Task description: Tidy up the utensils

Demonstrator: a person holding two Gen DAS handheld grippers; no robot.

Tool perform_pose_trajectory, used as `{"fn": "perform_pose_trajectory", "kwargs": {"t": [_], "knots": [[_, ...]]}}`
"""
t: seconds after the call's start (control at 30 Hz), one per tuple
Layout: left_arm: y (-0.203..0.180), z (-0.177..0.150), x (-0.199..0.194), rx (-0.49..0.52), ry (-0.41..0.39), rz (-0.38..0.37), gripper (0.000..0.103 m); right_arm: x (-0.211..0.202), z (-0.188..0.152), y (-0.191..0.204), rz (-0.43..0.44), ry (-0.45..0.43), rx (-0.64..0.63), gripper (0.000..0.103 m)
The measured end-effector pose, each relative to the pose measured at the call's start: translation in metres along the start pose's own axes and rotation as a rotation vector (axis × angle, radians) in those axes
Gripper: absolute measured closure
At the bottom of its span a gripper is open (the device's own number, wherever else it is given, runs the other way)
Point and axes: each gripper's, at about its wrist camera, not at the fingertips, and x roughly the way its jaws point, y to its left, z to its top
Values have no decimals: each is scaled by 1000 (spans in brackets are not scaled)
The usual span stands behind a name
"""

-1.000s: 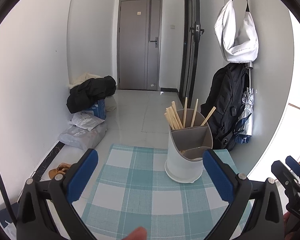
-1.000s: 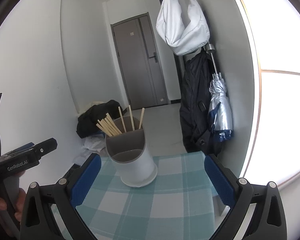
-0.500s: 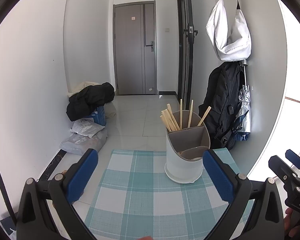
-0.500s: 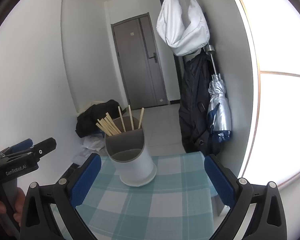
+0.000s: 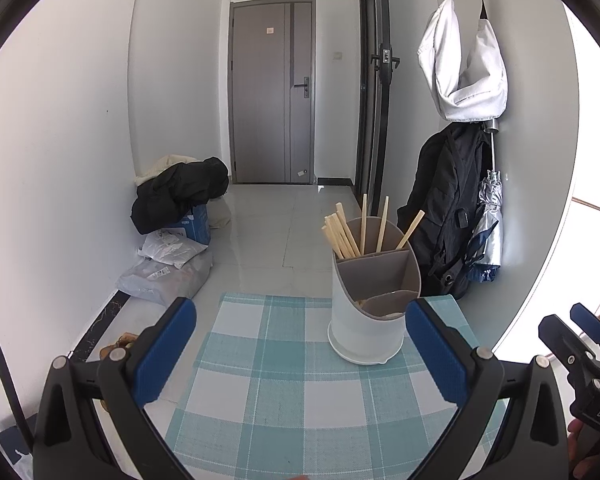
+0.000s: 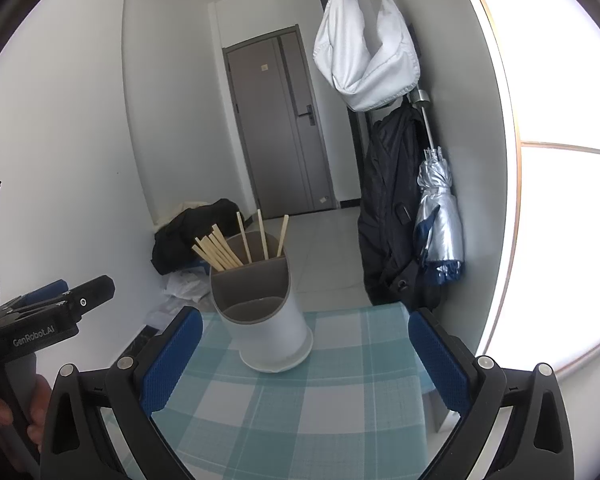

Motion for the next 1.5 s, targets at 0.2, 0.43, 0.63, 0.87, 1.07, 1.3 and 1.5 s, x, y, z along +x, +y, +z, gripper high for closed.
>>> {"fn": "perform_pose_trajectory", "kwargs": {"t": [0.2, 0.43, 0.63, 0.87, 1.07, 1.3, 1.5], "knots": [[-3, -1, -2, 8, -8, 5, 1, 0, 0, 0, 1, 1, -1, 0], [0, 0, 1, -4, 4, 3, 1, 0, 0, 0, 1, 1, 1, 0], [2, 0, 4, -24, 26, -4, 1, -1, 0, 0, 2, 3, -2, 0], [2, 0, 4, -25, 30, -6, 1, 0, -1, 1, 1, 4, -1, 0], [1, -1, 6, -31, 37, -7, 1, -1, -2, 0, 0, 8, -3, 0], [0, -2, 7, -32, 41, -4, 1, 0, -2, 0, -1, 11, -8, 0], [0, -3, 8, -32, 45, 1, 1, 1, -2, -1, 1, 16, -10, 0]]}}
